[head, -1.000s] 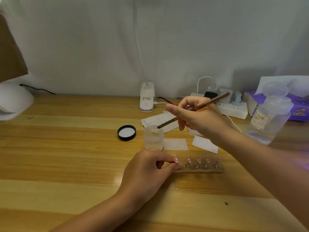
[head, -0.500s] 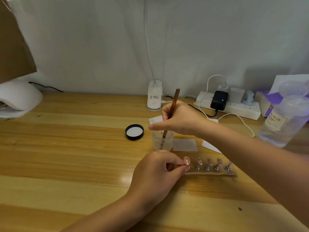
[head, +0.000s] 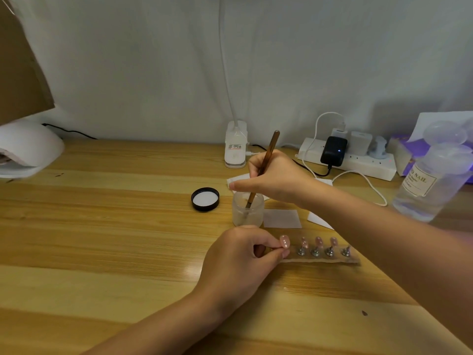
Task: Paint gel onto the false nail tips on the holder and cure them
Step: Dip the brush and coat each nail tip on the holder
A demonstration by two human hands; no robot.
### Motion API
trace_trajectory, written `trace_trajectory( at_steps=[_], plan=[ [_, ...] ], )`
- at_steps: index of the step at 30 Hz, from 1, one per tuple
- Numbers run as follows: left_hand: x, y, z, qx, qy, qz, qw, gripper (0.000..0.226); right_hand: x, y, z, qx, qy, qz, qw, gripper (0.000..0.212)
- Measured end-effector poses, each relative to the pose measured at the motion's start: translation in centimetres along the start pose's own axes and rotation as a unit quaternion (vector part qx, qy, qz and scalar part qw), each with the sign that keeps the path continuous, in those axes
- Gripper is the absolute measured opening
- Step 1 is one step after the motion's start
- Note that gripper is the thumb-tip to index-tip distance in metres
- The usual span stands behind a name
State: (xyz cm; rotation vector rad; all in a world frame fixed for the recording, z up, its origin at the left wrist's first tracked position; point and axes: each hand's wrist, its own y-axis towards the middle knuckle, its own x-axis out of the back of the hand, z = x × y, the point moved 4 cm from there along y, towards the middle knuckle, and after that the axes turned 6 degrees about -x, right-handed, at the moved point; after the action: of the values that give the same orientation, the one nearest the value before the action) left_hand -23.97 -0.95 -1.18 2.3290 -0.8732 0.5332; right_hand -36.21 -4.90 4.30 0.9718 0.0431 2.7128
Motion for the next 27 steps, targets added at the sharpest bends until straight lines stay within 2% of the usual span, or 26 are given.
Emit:
trace_trajectory(
  at_steps=[4, 9, 13, 15, 18, 22, 27],
  plan=[
    [0.1, -0.1, -0.1, -0.001, 0.003, 0.003, 1.0, 0.008, 0.2, -0.2, -0.1, -0.012, 0.01, -0.013, 1.0, 0.041],
    [0.0, 0.0, -0.3, -0.011, 0.022, 0.016, 1.0, 0.025, 2.4, -0.3, -0.6, -0.047, 0.12, -0.09, 0.988, 0.041],
    [0.0, 0.1, -0.3, -0.015, 0.047, 0.019, 0.999, 0.005, 3.4, -0.9, -1.7, -0.094, 0.153, -0.131, 0.975, 0.039],
    [0.0, 0.1, -0.4, -0.026, 0.061, 0.013, 0.998, 0.002, 3.6, -1.2, -2.2, -0.119, 0.174, -0.143, 0.967, 0.037],
    [0.1, -0.1, -0.7, -0.061, 0.085, 0.005, 0.994, 0.001, 3.8, -1.8, -2.6, -0.137, 0.186, -0.159, 0.96, 0.038],
    [0.5, 0.0, -2.2, -0.161, 0.198, -0.016, 0.967, 0.01, 4.2, -2.3, -3.0, -0.161, 0.19, -0.163, 0.955, 0.034],
    [0.8, -0.1, -2.7, -0.204, 0.214, -0.038, 0.954, 0.006, 4.4, -2.7, -3.3, -0.18, 0.201, -0.166, 0.949, 0.032]
  ],
)
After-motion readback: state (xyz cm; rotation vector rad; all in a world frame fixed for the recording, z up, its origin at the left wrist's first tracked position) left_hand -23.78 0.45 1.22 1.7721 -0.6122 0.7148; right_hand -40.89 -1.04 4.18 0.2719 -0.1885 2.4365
